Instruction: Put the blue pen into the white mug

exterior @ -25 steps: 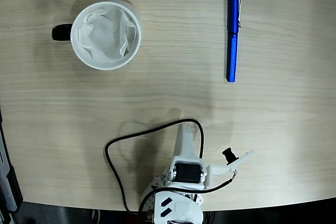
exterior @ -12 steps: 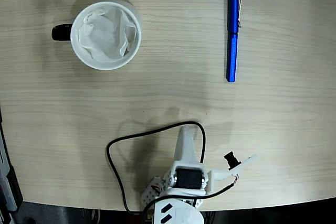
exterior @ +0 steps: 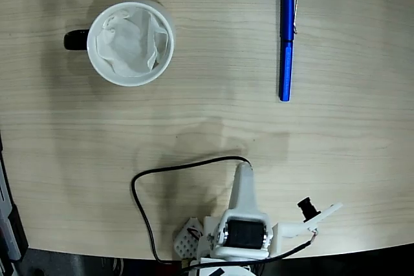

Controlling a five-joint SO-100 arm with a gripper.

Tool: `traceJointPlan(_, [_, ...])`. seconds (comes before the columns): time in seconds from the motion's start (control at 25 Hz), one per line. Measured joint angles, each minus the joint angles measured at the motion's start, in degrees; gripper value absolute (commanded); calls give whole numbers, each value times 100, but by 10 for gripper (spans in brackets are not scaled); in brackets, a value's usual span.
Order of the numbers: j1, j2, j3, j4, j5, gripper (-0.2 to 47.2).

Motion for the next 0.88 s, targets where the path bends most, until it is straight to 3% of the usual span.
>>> traceJointPlan(0.36, [475, -2030, -1811, 439, -2118, 1])
traceJointPlan(0.6, [888, -3841, -3410, 940, -4263, 1])
traceJointPlan(0.88, [1002, -5880, -5212, 1187, -6460, 9])
